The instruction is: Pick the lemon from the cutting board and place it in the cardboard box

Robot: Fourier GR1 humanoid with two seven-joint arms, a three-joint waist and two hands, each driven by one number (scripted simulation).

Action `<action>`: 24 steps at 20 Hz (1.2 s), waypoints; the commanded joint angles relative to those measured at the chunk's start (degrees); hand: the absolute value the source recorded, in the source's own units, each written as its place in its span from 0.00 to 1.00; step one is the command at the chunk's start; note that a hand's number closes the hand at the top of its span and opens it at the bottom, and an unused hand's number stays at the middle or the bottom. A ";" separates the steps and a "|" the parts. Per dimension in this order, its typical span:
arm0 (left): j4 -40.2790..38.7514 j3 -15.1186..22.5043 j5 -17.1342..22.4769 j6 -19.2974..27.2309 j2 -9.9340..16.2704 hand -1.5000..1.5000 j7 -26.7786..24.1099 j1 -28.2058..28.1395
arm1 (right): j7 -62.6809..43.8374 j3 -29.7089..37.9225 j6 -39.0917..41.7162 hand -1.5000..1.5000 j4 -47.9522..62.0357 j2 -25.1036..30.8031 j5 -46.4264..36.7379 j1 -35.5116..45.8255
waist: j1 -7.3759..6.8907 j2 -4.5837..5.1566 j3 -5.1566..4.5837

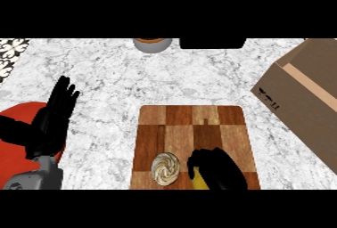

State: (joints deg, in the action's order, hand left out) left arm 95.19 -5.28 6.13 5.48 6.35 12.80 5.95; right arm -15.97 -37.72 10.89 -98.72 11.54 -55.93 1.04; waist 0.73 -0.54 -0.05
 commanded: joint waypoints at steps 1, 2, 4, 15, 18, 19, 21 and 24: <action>1.02 -0.12 0.26 -1.00 0.85 0.50 0.29 -1.32 | 3.70 -7.85 -1.04 1.00 -10.49 7.37 -6.66 -4.46 | 0.12 -0.01 0.02; 0.26 -1.23 1.38 -1.26 0.72 0.50 -0.71 -1.48 | 2.45 -10.04 -2.51 1.00 -14.28 7.86 -9.42 -5.93 | 0.36 -0.05 0.00; 1.86 0.68 -0.13 0.31 -0.81 0.50 0.31 -1.56 | 3.22 -10.42 -4.02 1.00 -21.20 12.37 -10.42 -10.34 | 0.37 0.06 0.05; 1.00 -0.15 0.02 0.20 -0.17 0.50 0.75 -0.03 | -5.08 -11.69 -2.32 1.00 -48.89 13.01 -11.73 -19.01 | 0.46 0.29 0.06; 1.12 -0.71 0.95 -0.95 0.32 0.50 0.04 -0.86 | -8.17 -6.74 -3.27 1.00 -49.30 9.03 -11.77 -16.80 | -0.11 0.46 0.02; 2.31 -1.48 1.73 -1.84 1.28 0.50 0.15 -1.94 | -10.39 -6.31 -1.30 1.00 -51.75 7.77 -12.50 -16.05 | -0.33 0.36 -0.04; 2.10 0.83 0.17 -0.97 -0.41 0.50 0.08 -1.84 | -11.44 -0.71 -1.08 1.00 -51.78 7.01 -11.15 -14.50 | -0.35 0.51 0.00; 1.04 0.45 0.07 -0.97 -0.35 0.50 -0.77 -1.41 | -11.78 6.11 0.63 1.00 -51.95 6.00 -6.60 -12.26 | -0.68 0.70 0.02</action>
State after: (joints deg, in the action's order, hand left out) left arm 95.93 -5.42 6.61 4.66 6.26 12.50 5.15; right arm -24.33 -39.19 6.12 -137.73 17.88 -70.60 -11.51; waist 0.57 -0.02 -0.03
